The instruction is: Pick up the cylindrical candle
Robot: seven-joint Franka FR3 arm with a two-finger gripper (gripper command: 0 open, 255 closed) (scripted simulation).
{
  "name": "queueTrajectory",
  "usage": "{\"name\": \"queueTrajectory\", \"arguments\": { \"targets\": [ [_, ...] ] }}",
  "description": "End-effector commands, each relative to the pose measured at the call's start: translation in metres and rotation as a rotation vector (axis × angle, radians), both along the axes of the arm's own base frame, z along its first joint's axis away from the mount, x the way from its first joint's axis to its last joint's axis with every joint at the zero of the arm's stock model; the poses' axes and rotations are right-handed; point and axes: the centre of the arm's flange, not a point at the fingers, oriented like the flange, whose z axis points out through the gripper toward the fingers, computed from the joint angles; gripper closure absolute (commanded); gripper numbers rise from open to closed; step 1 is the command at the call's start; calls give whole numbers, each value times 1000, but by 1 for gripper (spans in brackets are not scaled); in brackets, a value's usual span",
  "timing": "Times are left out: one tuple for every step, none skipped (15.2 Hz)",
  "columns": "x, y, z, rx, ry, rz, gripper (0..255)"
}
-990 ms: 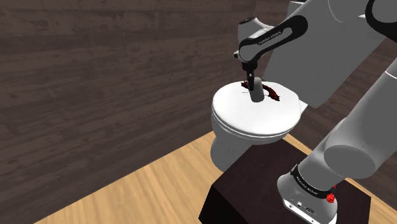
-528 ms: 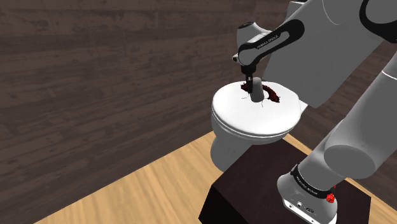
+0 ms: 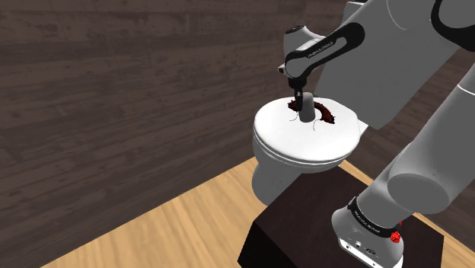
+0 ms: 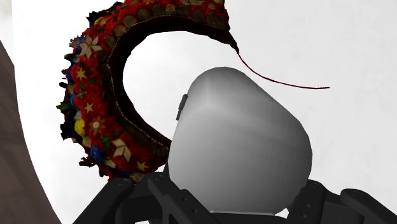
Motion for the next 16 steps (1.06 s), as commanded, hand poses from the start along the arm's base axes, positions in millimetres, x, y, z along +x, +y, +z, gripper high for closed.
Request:
{"name": "queueTrajectory", "arguments": {
  "targets": [
    [0,0,8,0,0,0,255],
    [0,0,13,0,0,0,255],
    [0,0,19,0,0,0,255],
    [0,0,24,0,0,0,255],
    [0,0,29,0,0,0,255],
    [0,0,34,0,0,0,255],
    [0,0,40,0,0,0,255],
    [0,0,45,0,0,0,255],
    [0,0,50,0,0,0,255],
    [0,0,55,0,0,0,255],
    [0,0,61,0,0,0,255],
    [0,0,66,0,0,0,255],
    [0,0,71,0,0,0,255],
    [0,0,77,0,0,0,255],
    [0,0,77,0,0,0,255],
    [0,0,77,0,0,0,255]
  ]
}}
